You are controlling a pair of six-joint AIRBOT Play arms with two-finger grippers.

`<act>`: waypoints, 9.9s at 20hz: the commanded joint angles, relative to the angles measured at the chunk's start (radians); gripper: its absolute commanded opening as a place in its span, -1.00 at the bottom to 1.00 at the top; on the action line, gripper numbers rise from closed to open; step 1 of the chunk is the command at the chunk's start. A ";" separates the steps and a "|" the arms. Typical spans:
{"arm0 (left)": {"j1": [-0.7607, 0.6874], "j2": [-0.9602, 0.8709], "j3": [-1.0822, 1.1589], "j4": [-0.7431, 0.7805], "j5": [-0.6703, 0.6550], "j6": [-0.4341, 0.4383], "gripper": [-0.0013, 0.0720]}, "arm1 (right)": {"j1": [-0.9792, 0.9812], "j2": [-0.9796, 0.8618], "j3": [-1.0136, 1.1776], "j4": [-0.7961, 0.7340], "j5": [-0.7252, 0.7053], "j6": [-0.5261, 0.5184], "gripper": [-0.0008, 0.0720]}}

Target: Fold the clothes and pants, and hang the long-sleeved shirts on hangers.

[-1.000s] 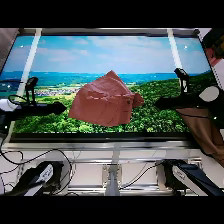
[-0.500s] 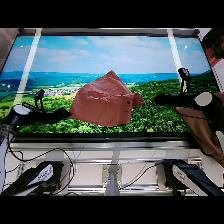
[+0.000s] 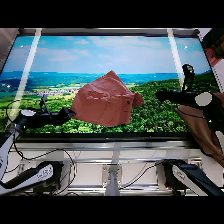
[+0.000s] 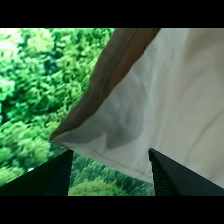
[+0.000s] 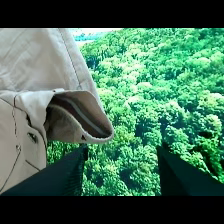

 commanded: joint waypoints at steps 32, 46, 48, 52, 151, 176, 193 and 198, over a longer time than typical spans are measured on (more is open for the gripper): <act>-0.082 0.209 -0.003 0.061 -0.113 0.116 -0.94 | -0.027 -0.446 -0.035 0.489 -0.055 0.168 0.36; -0.082 0.209 -0.003 0.290 -0.160 0.021 -0.94 | -0.148 -0.553 0.104 0.279 0.249 -0.067 0.42; -0.082 0.209 -0.003 0.291 -0.160 0.018 -0.94 | -0.131 -0.568 0.105 0.319 0.215 -0.077 0.41; -0.082 0.209 -0.003 0.291 -0.160 0.018 -0.94 | -0.055 -0.599 0.105 0.349 0.196 -0.140 0.34; -0.249 -0.181 0.220 0.096 -0.104 0.045 0.42 | -0.050 -0.703 0.185 0.417 0.323 -0.183 -0.92; -0.173 -0.233 0.345 -0.122 -0.381 0.294 -0.94 | -0.050 -0.480 0.201 0.408 0.322 -0.343 -0.92; -0.107 0.808 0.756 0.151 -0.156 -0.039 -0.95 | 0.127 0.302 0.599 0.426 0.403 0.074 -0.92; -0.108 0.764 0.680 0.234 -0.299 -0.190 -0.95 | 0.264 0.291 0.401 0.407 0.370 0.167 -0.92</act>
